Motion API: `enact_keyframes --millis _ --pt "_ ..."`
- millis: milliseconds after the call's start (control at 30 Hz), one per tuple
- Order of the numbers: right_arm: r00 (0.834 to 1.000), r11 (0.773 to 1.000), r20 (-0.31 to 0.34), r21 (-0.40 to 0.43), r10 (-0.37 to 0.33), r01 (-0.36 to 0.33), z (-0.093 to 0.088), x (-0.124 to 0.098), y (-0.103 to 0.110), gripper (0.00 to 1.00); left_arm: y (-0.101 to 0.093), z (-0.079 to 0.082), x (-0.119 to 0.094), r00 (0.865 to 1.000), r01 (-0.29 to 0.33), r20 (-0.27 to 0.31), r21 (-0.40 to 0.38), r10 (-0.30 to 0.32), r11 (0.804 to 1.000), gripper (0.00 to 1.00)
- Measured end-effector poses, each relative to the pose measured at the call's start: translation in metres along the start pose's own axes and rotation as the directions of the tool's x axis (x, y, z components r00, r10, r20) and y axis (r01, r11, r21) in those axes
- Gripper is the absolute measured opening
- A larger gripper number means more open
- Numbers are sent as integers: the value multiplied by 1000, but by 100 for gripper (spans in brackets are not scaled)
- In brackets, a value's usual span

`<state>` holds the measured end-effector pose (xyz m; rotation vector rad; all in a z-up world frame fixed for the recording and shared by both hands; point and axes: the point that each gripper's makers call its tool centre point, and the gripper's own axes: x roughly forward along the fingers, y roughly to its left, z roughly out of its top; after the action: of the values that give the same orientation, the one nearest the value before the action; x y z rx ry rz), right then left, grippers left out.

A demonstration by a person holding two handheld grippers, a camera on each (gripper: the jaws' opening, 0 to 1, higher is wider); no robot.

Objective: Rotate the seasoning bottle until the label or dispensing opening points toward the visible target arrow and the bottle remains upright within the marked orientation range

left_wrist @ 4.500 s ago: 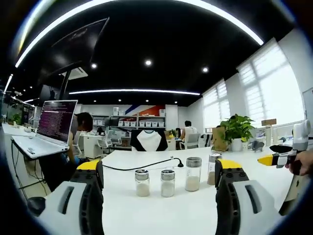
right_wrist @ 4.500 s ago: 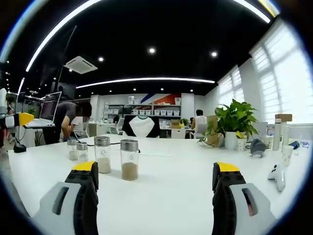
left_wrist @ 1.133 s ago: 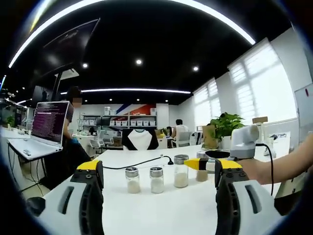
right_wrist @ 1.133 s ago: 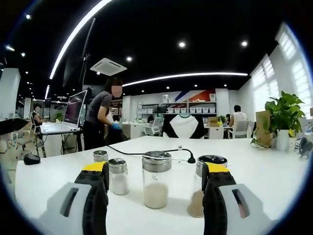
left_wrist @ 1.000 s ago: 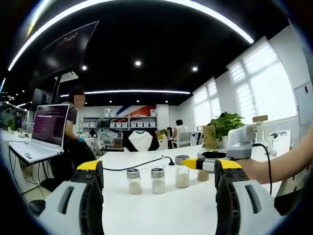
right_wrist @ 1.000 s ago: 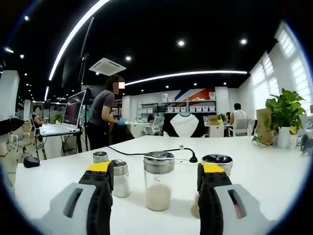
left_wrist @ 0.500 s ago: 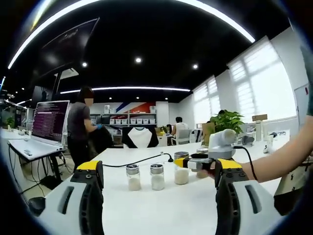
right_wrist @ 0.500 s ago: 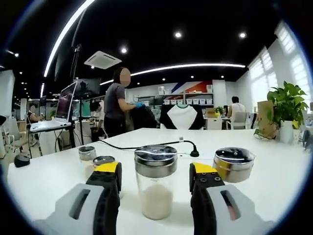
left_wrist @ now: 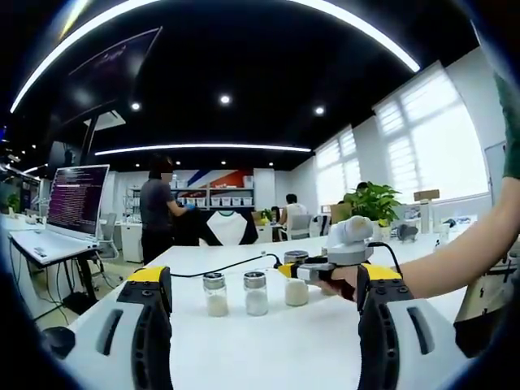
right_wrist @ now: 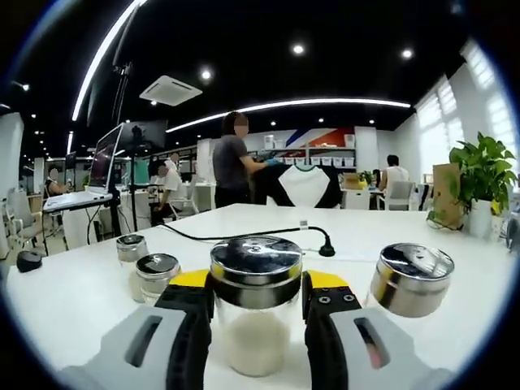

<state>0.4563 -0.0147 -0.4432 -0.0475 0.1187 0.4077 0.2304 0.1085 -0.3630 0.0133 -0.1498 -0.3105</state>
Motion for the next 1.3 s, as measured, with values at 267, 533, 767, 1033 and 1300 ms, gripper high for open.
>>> enact_keyframes --millis 267,533,767,1033,1300 --pt "999 1000 -45 -22 9 -10 -2 -2 -1 39 2 2 -3 1000 -17 2 1 17 1000 100" --pt "998 1000 -62 -29 10 -12 -3 -6 -1 39 0 0 -1 1000 -12 -11 -11 12 1000 100" --pt "998 999 -60 -39 14 -16 -4 -15 3 39 0 3 -2 1000 -5 -3 -11 5 1000 99" --pt "997 999 -77 -39 21 -24 -8 -28 9 39 0 2 -2 1000 -10 -2 -34 10 999 99" --pt "996 999 -83 -34 16 -18 -11 -49 11 39 -2 3 1 1000 -1 -3 -36 1 999 100"
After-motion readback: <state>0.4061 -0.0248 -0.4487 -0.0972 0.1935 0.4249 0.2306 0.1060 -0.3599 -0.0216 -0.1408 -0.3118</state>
